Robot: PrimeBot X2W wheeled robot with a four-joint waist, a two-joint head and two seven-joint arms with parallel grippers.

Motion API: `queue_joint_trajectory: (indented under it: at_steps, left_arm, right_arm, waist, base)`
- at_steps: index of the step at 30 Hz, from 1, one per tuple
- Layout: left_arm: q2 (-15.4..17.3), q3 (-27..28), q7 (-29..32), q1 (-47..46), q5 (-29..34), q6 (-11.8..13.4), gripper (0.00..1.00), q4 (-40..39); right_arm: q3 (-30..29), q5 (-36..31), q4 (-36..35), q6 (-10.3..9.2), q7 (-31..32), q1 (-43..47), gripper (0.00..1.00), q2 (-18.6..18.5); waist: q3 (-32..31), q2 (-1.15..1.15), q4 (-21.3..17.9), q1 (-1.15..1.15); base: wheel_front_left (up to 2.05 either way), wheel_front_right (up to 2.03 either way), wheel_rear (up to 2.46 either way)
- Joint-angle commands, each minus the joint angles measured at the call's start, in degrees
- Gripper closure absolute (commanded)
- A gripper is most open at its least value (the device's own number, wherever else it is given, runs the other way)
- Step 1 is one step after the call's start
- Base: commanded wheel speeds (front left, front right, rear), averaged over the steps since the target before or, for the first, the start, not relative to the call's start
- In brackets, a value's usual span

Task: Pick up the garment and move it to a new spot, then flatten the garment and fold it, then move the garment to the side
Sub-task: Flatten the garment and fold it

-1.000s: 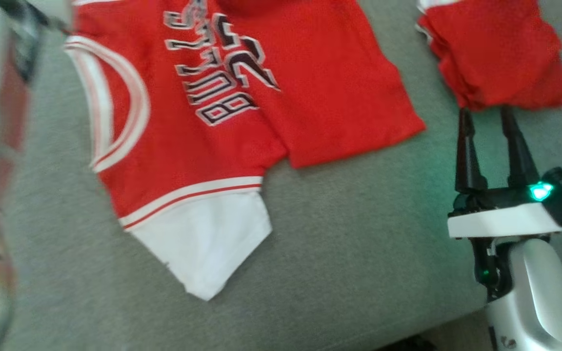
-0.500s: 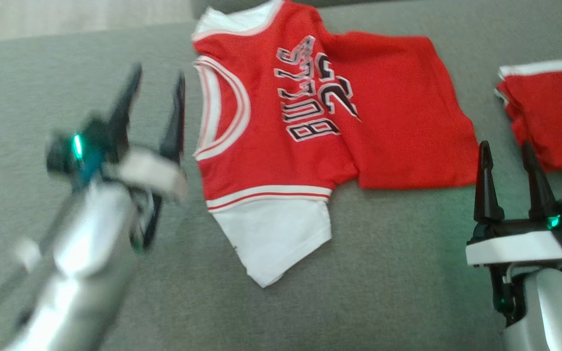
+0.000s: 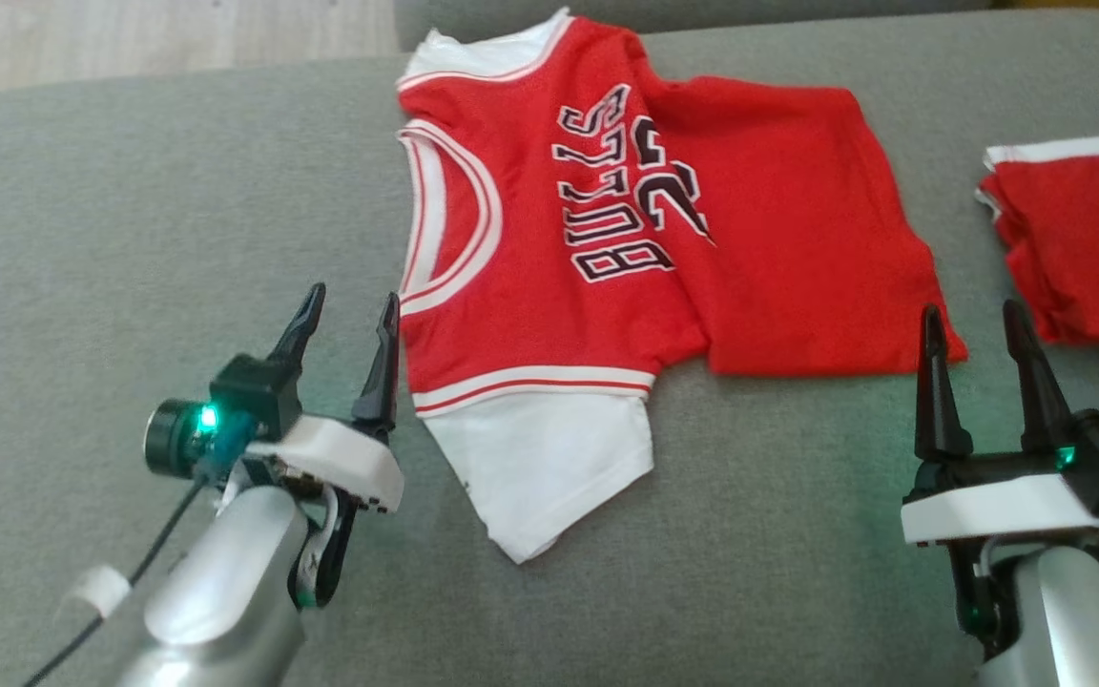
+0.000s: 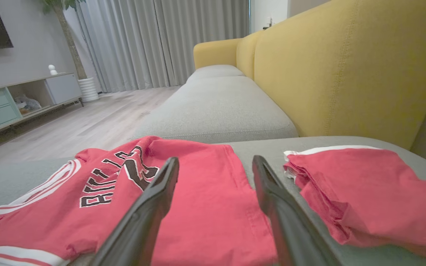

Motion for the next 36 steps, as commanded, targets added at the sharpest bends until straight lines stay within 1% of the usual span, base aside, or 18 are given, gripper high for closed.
queue_joint_trajectory:
  at_steps: [1,4,8,14,19,20,21,25,30,31,36]
  left_arm:
    - [1.2,1.9,1.1,-2.8,-1.0,-0.1,0.0,-0.9]
    - [1.4,0.4,5.3,-3.6,-1.0,-0.8,0.0,1.6]
    - [1.0,-0.1,7.6,-4.9,-1.5,-1.2,0.0,4.1]
    - [1.6,-1.0,10.6,-6.8,-0.7,-0.2,0.0,8.1]
    - [1.5,-2.0,12.0,-7.7,-1.1,-2.0,0.0,9.7]
    - [1.5,-2.3,12.4,-7.8,-1.2,-2.5,0.65,9.8]
    - [1.5,-2.4,12.4,-8.0,-1.1,-2.7,1.0,9.9]
    - [2.6,-2.3,11.7,-9.8,-0.6,-3.0,1.0,10.2]
    - [5.4,-2.8,11.6,-14.6,1.5,-3.8,1.0,11.4]
    - [5.4,-2.8,11.6,-14.6,1.5,-3.8,1.0,11.4]
    - [8.0,-4.1,12.9,-21.3,3.9,-6.2,1.0,13.7]
  right_arm:
    - [1.2,0.0,-2.0,-0.05,-0.6,-1.6,0.0,-0.3]
    - [1.6,0.4,-2.1,-0.05,-0.6,-1.9,0.0,-0.3]
    - [1.9,0.8,-2.0,-0.05,-0.6,-2.4,0.0,-0.3]
    - [2.0,1.2,-2.0,-0.05,-0.6,-3.0,0.0,-0.3]
    - [2.1,1.6,-2.0,-0.05,-0.6,-3.0,0.0,-0.3]
    - [2.1,1.7,-2.0,-0.05,-0.6,-3.0,0.0,-0.3]
    - [2.1,1.7,-2.1,-0.05,-0.6,-3.1,0.0,-0.3]
    - [2.4,1.9,-2.1,-0.05,-0.6,-3.4,0.0,-0.3]
    - [2.9,2.1,-2.1,-0.05,-0.6,-4.0,0.0,-0.3]
    - [2.9,2.1,-2.1,-0.05,-0.6,-4.0,0.0,-0.3]
    - [3.5,2.3,-2.0,-0.05,-0.6,-4.7,0.0,-0.3]
  waist:
    - [0.8,0.0,-1.0,0.0]
    - [1.7,0.0,-2.2,0.0]
    - [3.0,0.0,-3.8,0.0]
    - [4.6,0.0,-5.5,0.0]
    - [5.2,0.0,-6.1,0.0]
    - [5.3,0.0,-6.2,0.0]
    - [5.4,0.0,-6.3,0.0]
    - [5.7,0.0,-6.7,0.0]
    - [6.2,0.0,-7.3,0.0]
    - [6.2,0.0,-7.3,0.0]
    - [7.0,0.0,-8.1,0.0]
  base:
    - [0.0,0.0,0.0]
    - [0.0,0.0,0.0]
    - [0.0,0.0,0.0]
    - [0.0,0.0,0.0]
    - [0.0,0.0,0.0]
    - [0.0,0.0,0.0]
    - [0.0,0.0,0.0]
    - [0.0,0.0,0.0]
    - [0.0,0.0,0.0]
    - [0.0,0.0,0.0]
    - [0.0,0.0,0.0]
